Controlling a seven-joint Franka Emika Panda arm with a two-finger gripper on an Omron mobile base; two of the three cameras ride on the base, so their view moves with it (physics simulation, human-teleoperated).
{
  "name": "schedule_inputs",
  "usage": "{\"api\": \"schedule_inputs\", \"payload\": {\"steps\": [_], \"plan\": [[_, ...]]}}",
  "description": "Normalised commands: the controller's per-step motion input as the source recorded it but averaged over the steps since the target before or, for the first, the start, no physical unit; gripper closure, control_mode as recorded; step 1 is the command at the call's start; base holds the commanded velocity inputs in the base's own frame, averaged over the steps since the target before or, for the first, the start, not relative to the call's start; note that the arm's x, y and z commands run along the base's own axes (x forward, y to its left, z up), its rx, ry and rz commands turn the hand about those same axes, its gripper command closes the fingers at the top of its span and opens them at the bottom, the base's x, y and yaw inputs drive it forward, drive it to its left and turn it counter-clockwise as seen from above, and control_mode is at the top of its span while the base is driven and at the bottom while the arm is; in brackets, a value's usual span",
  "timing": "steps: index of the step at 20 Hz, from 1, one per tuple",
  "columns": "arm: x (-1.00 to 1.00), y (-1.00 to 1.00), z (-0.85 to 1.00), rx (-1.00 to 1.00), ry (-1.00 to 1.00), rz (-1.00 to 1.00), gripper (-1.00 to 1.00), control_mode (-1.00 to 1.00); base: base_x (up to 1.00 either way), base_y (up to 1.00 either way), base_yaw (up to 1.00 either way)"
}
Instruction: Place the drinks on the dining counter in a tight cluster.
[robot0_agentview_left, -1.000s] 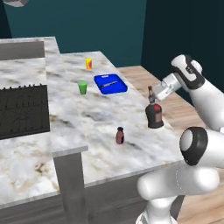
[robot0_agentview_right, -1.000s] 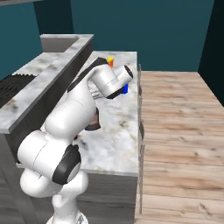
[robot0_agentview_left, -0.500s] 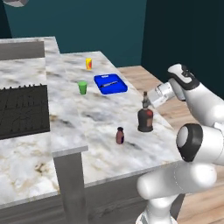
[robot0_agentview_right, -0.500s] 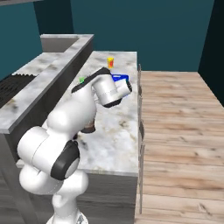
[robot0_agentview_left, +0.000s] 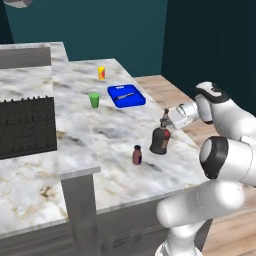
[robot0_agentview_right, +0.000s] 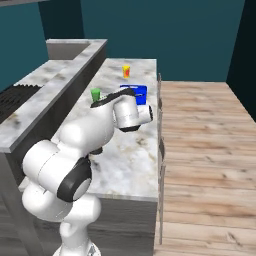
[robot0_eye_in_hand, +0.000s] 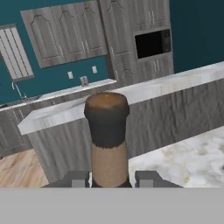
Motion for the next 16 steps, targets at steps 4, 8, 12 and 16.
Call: {"api": "schedule_inputs", "payload": {"steps": [4, 8, 12, 16], "plan": [[0.00, 0.00, -0.17, -0.01, 0.00, 0.00, 1.00, -1.00, 0.00, 0.00, 0.00], [0.00, 0.00, -0.22, -0.03, 0.00, 0.00, 1.00, -1.00, 0.00, 0.00, 0.00], [0.00, 0.00, -0.18, -0.05, -0.04, -0.01, 1.00, -1.00, 0.00, 0.00, 0.00], [0.00, 0.00, -0.06, -0.04, -0.09, 0.00, 1.00, -1.00, 0.00, 0.00, 0.00]]}}
